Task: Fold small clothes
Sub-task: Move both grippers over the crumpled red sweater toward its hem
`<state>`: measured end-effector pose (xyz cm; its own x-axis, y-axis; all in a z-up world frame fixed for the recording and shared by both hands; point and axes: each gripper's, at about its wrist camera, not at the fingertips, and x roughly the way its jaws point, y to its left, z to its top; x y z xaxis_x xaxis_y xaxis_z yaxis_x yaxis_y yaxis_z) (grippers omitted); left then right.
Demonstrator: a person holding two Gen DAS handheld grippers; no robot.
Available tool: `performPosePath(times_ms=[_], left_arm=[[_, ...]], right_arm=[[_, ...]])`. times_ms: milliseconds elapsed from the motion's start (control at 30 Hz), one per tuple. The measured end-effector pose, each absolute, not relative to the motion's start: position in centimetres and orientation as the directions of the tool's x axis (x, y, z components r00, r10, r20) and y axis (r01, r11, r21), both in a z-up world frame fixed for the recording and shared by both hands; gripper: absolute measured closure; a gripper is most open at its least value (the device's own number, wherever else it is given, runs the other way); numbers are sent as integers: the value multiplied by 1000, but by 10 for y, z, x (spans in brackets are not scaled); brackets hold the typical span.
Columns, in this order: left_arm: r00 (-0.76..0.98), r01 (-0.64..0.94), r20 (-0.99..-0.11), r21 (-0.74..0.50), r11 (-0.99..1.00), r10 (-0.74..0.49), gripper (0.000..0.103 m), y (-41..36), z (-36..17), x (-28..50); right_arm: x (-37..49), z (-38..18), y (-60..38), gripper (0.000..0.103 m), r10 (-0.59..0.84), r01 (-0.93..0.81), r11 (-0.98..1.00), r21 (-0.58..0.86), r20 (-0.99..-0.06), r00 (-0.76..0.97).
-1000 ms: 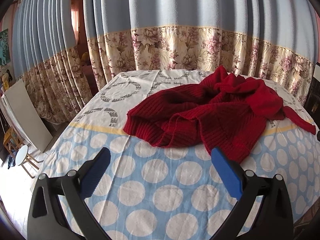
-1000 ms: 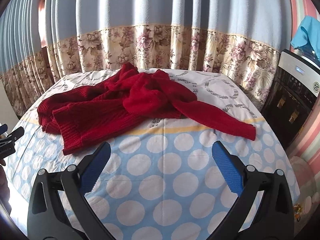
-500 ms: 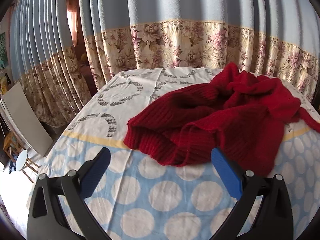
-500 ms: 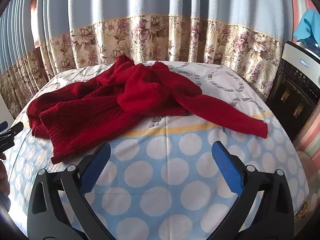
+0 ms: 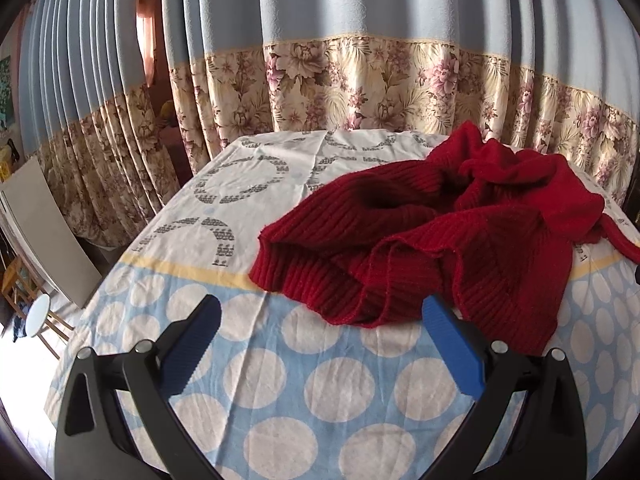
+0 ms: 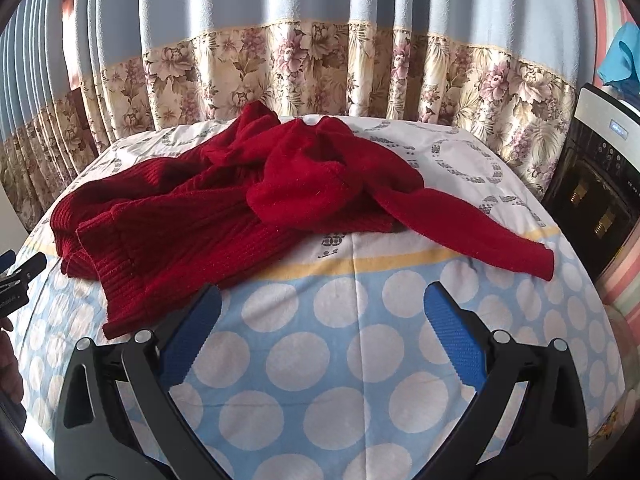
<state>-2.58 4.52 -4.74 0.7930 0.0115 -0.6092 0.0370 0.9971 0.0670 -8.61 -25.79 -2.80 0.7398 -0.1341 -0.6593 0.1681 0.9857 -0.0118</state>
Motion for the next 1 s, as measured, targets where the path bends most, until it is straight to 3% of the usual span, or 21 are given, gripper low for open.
performPosePath(times_ms=[500,1000], left_arm=[[785,48,-619,43,998,-11,2,75,-47,-26],[761,62,-648,27,998,-30,2,110,-63,-31]], right_arm=[[-90,-35,-217,3,-62,103,994,24,-659,750],[-57,-65,-124,3,13,-6,1000,12,-723,691]])
